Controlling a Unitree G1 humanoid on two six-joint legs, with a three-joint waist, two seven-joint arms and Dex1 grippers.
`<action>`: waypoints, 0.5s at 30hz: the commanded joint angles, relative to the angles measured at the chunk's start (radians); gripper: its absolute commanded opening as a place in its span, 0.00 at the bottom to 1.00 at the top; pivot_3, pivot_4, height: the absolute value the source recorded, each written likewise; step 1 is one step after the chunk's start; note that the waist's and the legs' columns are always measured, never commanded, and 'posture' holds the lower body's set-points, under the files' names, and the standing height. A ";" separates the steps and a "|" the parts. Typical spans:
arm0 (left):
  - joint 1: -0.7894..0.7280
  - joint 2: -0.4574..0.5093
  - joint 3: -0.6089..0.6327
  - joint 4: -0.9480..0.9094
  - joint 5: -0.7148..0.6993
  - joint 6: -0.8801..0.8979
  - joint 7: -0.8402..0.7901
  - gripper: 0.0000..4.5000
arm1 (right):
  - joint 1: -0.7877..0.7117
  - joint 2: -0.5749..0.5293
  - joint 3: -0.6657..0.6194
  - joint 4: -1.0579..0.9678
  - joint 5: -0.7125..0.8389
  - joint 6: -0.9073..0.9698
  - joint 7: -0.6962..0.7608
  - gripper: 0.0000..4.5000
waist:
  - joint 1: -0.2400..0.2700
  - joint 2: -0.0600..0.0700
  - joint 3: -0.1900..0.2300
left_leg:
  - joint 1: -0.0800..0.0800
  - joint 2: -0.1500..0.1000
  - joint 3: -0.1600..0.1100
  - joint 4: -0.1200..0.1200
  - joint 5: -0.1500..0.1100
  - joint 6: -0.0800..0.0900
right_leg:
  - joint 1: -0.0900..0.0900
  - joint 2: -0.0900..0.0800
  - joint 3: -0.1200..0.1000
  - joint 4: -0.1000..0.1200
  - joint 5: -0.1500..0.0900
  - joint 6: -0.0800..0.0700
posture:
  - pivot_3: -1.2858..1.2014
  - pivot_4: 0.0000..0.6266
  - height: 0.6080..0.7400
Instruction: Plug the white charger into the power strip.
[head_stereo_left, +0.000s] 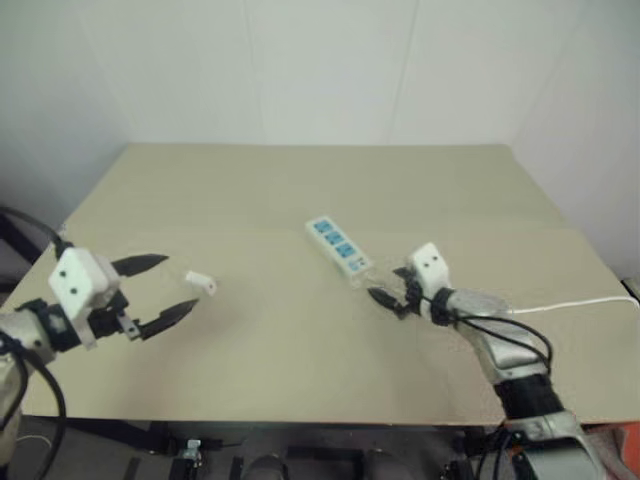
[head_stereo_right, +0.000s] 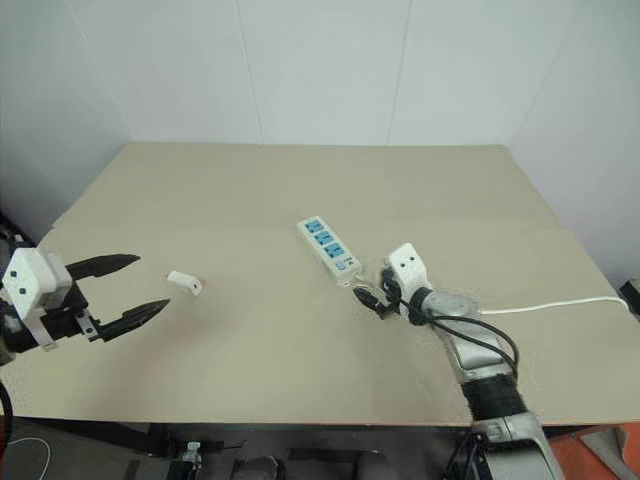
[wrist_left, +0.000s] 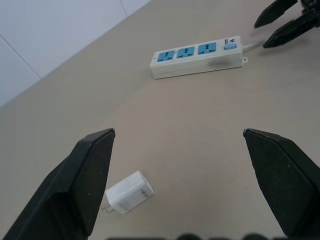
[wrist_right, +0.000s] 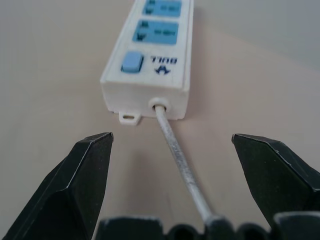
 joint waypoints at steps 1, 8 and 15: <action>-0.013 0.017 0.011 -0.011 -0.003 -0.009 0.001 1.00 | -0.027 0.000 0.012 0.033 -0.020 0.004 0.017 0.91 | -0.001 0.000 0.000 | 0.000 0.000 0.000 0.000 0.000 0.000 | 0.000 0.000 0.000 0.000 0.000 0.000 | 0.52 0.24 1.00; -0.015 0.014 0.004 -0.025 -0.009 0.001 0.007 1.00 | -0.041 0.011 0.042 0.064 -0.028 -0.012 0.061 0.42 | -0.012 0.000 0.000 | 0.002 0.001 0.000 0.000 0.000 0.000 | 0.001 0.001 0.000 0.001 0.000 0.000 | 0.52 0.24 1.00; -0.017 0.011 -0.003 -0.036 -0.015 0.010 0.010 1.00 | 0.078 -0.048 0.052 -0.124 -0.006 -0.006 0.148 0.00 | -0.012 0.000 0.000 | 0.002 0.001 0.000 -0.003 0.000 0.000 | 0.000 0.001 0.000 0.000 0.000 0.000 | 0.52 0.24 1.00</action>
